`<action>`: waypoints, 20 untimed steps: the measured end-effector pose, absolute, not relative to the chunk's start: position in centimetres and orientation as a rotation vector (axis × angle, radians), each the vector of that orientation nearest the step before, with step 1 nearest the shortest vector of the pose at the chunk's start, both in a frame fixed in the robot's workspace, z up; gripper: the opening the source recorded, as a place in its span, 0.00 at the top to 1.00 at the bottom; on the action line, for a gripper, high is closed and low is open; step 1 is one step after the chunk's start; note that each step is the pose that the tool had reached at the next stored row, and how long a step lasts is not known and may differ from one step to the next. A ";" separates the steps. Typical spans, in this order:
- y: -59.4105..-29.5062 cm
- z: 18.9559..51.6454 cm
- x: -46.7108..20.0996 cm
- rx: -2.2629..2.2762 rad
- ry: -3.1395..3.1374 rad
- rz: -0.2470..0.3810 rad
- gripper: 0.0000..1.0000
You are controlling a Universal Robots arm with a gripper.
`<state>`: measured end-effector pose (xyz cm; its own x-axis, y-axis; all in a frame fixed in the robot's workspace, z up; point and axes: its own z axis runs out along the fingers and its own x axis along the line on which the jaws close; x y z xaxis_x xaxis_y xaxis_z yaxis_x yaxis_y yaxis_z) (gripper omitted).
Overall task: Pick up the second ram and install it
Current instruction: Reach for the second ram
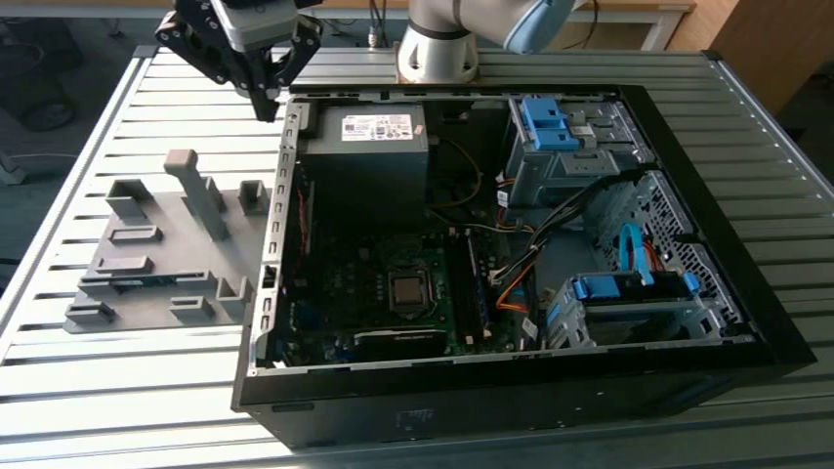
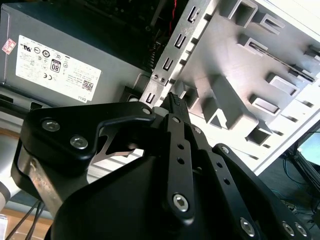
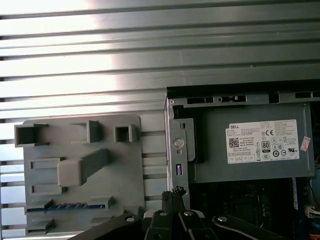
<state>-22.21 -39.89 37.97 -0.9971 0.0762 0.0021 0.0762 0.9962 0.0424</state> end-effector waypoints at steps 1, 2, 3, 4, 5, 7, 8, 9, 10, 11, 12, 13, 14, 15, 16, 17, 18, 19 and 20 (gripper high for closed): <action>-39.9 38.0 -22.3 -0.120 -3.138 -0.067 0.89; -39.9 38.0 -22.3 -0.120 -3.138 -0.067 0.89; -39.9 38.0 -22.4 -0.120 -3.138 -0.067 0.89; -39.9 38.0 -22.4 -0.120 -3.138 -0.067 0.89; -39.9 38.0 -22.4 -0.120 -3.138 -0.066 0.89; -39.9 37.9 -22.5 -0.120 -3.138 -0.067 0.89; -39.9 37.9 -22.6 -0.120 -3.138 -0.067 0.89; -39.9 37.9 -22.6 -0.120 -3.138 -0.067 0.89; -39.9 37.9 -22.7 -0.120 -3.138 -0.067 0.89; -39.9 37.9 -22.7 -0.120 -3.138 -0.066 0.89; -39.9 37.9 -22.8 -0.120 -3.138 -0.067 0.89; -39.9 37.9 -22.8 -0.120 -3.138 -0.067 0.89; -39.9 37.9 -22.9 -0.120 -3.137 -0.067 0.89; -39.9 37.9 -22.9 -0.120 -3.137 -0.067 0.89; -39.9 37.9 -23.0 -0.120 -3.137 -0.067 0.89; -39.9 37.9 -23.0 -0.120 -3.137 -0.067 0.89; -39.9 37.9 -23.0 -0.120 -3.137 -0.067 0.89; -39.9 37.9 -23.1 -0.120 -3.137 -0.067 0.89; -39.9 37.9 -23.1 -0.120 -3.137 -0.066 0.89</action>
<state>-23.13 -39.89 37.88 -0.9971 0.0763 0.0031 0.0763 0.9962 0.0422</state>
